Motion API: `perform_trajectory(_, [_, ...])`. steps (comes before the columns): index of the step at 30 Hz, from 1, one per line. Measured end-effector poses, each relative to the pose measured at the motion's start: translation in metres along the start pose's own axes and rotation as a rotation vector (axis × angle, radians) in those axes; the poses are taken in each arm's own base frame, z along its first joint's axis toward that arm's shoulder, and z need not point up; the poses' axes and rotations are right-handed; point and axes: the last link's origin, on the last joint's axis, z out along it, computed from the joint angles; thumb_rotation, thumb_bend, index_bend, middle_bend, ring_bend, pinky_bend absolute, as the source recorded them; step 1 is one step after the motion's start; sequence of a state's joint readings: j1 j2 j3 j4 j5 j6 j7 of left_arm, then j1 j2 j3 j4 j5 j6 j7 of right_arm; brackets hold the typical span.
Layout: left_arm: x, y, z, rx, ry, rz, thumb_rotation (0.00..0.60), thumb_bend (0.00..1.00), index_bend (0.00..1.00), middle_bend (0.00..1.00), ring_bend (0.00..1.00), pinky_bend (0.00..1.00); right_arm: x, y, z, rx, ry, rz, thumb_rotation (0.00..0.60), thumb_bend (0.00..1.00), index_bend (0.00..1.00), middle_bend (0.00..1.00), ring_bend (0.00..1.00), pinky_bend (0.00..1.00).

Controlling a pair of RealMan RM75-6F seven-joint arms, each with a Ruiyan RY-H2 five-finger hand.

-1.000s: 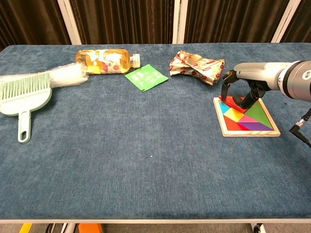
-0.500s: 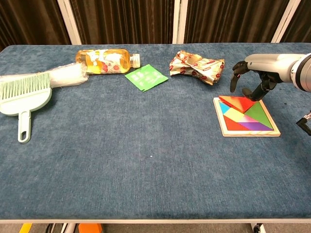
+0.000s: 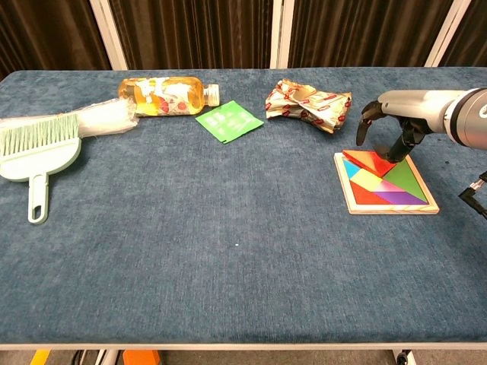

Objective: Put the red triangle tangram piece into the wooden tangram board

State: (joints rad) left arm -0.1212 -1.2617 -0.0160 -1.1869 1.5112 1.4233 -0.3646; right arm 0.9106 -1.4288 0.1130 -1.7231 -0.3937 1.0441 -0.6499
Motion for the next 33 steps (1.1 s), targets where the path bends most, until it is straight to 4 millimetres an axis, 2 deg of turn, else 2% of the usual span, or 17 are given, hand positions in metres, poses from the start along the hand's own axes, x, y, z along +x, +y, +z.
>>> perform_trajectory(17, [-0.001,0.0,0.0,0.002,-0.004,0.002,0.6,0.03,0.25,0.17,0.07,0.17,-0.005,-0.001,-0.004,0.011,-0.018,0.0,0.6,0.48,0.32,0.0,0.0,0.0])
perform_trajectory(25, [0.0,0.0,0.0,0.0,-0.001,0.002,0.6,0.03,0.25,0.17,0.07,0.17,0.001,-0.005,-0.005,0.029,0.011,0.013,0.6,0.48,0.32,0.0,0.0,0.0])
perform_trajectory(33, [-0.001,0.002,0.0,-0.005,-0.003,0.005,0.6,0.03,0.25,0.17,0.07,0.17,0.005,-0.008,-0.019,0.063,0.012,0.017,0.6,0.48,0.32,0.0,0.0,0.0])
